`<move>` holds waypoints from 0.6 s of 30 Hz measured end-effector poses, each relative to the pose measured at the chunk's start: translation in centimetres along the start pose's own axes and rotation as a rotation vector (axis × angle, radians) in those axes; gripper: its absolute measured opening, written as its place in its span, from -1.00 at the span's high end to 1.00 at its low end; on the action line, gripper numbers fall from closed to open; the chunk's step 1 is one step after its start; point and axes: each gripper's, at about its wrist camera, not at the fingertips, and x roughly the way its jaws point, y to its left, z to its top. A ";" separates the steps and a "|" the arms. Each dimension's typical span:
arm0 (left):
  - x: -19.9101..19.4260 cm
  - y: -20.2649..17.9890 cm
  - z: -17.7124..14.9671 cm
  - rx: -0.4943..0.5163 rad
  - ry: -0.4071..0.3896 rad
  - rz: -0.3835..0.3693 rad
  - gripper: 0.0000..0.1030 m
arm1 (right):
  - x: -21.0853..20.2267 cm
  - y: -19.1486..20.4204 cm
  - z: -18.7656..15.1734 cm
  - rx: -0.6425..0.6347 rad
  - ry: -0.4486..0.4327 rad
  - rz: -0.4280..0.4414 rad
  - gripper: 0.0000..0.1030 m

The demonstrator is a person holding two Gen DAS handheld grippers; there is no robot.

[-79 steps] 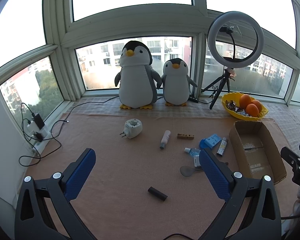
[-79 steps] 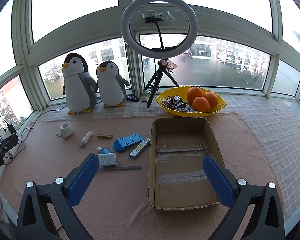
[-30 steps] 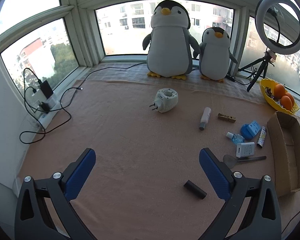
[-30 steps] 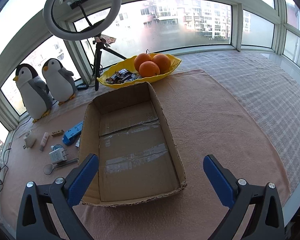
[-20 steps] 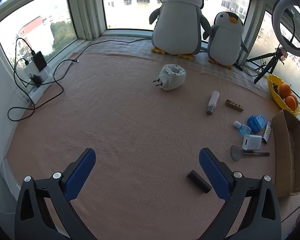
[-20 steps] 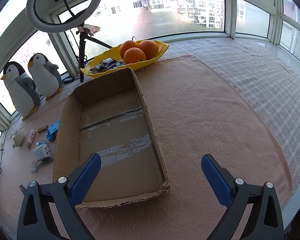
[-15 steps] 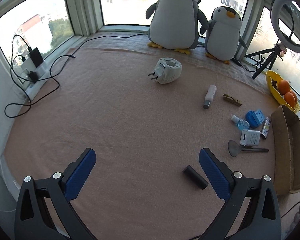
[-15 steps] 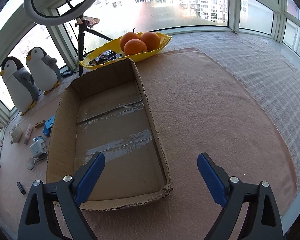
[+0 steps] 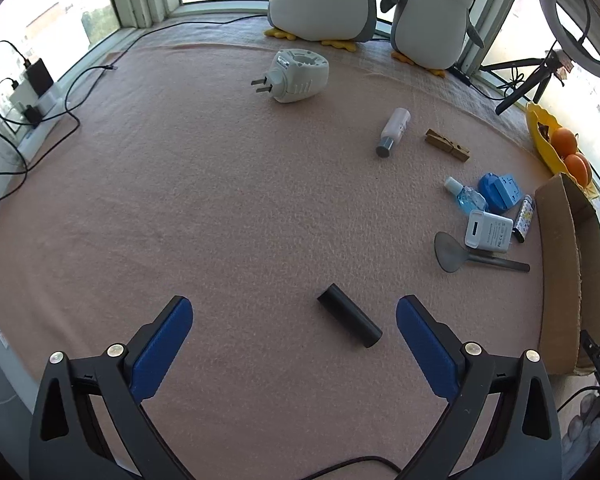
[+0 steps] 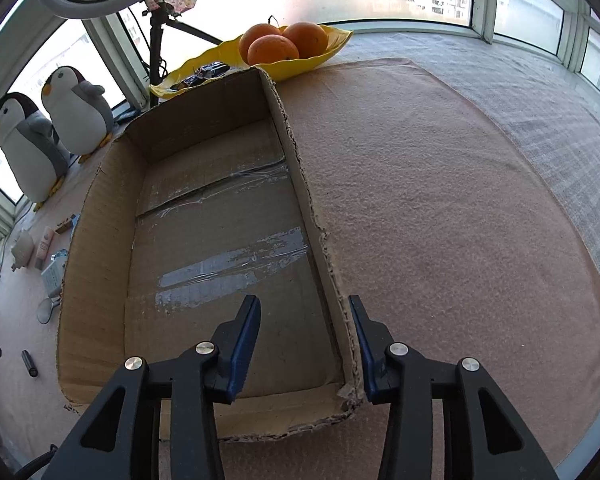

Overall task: Organize rigid objects
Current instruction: 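Move the left gripper to the black cylinder and close on it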

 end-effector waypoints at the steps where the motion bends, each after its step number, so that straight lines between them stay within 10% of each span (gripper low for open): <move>1: 0.3 -0.1 0.0 -0.011 0.018 -0.006 -0.86 | 0.0 -0.1 0.0 0.001 -0.001 0.000 0.31; 18: 3.8 -1.3 -0.1 -0.072 0.172 0.018 -0.33 | -0.1 -0.8 -0.5 0.014 -0.016 0.035 0.38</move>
